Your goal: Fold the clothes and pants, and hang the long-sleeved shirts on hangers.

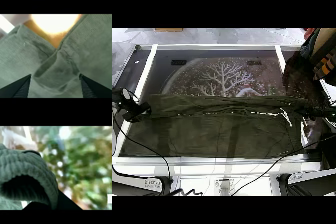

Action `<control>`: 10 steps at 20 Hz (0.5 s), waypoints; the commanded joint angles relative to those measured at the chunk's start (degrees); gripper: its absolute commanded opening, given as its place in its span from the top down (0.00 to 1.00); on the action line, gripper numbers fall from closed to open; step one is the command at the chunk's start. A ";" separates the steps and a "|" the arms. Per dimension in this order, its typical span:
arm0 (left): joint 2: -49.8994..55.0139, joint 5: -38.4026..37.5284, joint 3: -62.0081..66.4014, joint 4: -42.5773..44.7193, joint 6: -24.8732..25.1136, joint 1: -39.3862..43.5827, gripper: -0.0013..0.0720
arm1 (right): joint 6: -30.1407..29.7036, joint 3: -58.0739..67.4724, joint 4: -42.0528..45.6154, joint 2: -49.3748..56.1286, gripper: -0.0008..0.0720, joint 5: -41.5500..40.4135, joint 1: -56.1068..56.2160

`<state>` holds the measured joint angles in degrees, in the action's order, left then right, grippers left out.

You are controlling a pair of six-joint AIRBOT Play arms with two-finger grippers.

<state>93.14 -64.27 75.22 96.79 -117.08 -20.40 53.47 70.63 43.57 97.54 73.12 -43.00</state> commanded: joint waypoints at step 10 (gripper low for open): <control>0.02 4.20 -0.02 -4.48 -16.87 -0.20 0.96 | -0.02 0.07 0.20 0.00 0.94 -0.70 0.04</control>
<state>93.14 -61.87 75.20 92.66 -132.70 -20.58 53.47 70.63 43.81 97.54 72.44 -43.00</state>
